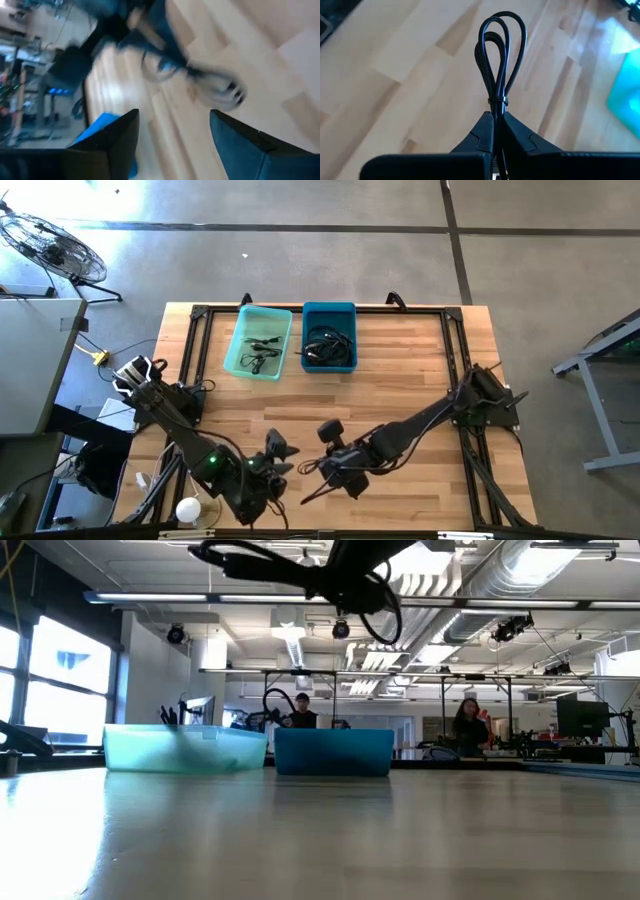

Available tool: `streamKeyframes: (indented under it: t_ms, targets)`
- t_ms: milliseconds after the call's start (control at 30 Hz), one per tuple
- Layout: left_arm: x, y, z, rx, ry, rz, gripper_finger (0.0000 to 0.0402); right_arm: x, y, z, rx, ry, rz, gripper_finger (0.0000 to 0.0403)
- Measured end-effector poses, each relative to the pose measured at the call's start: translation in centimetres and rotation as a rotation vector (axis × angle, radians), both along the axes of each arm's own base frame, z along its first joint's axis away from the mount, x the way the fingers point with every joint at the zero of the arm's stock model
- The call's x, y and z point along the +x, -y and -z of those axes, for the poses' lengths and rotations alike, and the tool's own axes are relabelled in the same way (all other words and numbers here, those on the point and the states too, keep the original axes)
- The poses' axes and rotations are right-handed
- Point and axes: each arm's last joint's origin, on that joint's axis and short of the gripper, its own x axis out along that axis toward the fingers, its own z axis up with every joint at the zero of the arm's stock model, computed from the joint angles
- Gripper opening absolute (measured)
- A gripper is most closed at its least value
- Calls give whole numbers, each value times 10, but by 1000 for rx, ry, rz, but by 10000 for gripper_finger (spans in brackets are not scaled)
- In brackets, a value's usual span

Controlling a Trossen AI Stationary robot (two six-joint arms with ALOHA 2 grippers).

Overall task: Pick & Place USB Port
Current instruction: Put the black USB cable into the green bin

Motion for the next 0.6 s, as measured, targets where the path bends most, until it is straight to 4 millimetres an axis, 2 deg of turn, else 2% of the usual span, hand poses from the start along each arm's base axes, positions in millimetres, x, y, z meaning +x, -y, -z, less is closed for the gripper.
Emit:
streamKeyframes:
  t_ms: [200, 433, 600]
  targets:
    - [3, 5, -2, -88, 21, 24, 239, 5, 10, -1, -75, 37, 51, 8]
    - [4, 5, -2, -140, 37, -12, 239, 9, 11, -4, -109, 90, 58, 8]
    - [15, 2, 14, -112, -15, -32, 239, 14, 9, -14, -98, 148, 33, 8]
